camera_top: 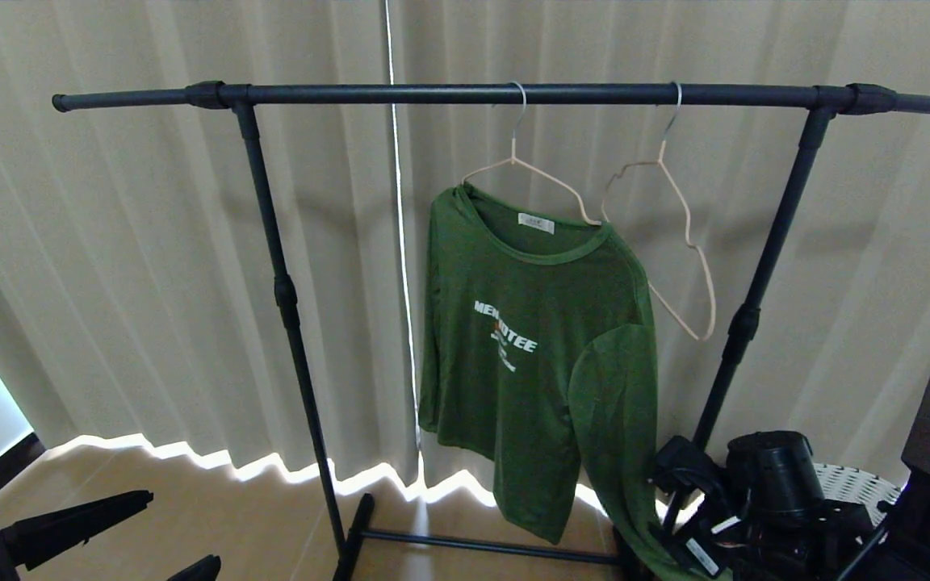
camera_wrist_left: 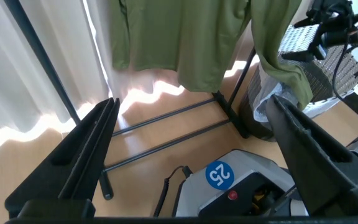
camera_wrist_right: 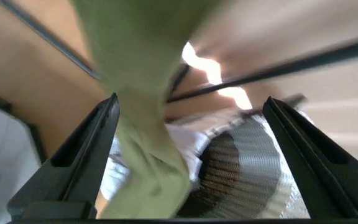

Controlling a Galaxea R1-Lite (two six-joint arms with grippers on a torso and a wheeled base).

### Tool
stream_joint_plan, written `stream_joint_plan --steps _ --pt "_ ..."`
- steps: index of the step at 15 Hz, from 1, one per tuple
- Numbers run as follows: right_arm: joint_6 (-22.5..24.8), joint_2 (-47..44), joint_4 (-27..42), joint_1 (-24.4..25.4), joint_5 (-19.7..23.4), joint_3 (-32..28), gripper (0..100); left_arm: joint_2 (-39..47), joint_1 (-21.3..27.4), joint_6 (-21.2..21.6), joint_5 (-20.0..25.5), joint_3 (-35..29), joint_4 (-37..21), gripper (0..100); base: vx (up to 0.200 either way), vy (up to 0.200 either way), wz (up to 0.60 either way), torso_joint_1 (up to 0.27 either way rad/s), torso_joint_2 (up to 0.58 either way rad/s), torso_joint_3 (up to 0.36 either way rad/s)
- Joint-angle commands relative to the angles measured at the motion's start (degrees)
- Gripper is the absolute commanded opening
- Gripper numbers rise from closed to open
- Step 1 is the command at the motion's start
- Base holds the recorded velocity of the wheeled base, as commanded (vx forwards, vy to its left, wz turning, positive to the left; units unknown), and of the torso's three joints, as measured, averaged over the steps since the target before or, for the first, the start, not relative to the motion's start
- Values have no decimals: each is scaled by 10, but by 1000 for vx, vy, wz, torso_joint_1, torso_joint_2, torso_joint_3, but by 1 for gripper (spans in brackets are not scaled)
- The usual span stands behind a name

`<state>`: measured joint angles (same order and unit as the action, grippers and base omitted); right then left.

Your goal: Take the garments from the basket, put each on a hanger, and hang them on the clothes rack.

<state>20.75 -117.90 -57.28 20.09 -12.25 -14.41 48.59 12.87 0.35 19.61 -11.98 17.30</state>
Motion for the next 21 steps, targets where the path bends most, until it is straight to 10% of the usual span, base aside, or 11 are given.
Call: stream_joint_plan --steps 1,5,14,18,21 --pt "1 12 -41 0 -26 35 100 0 0 0 0 -1 0 100 0 0 0 0 0 0" --pt "10 23 -182 -15 -37 136 100 0 0 0 0 -1 0 100 0 0 0 0 0 0" --pt "120 239 -190 -167 -52 138 100 4 -2 0 -1 -2 1 100 0 0 0 157 -7 145" --pt "173 293 -178 -218 -52 73 100 5 -3 0 -1 -2 1 100 0 0 0 0 0 0" --pt "186 393 23 -228 -51 -110 100 6 -8 0 -1 -2 1 100 0 0 0 0 0 0"
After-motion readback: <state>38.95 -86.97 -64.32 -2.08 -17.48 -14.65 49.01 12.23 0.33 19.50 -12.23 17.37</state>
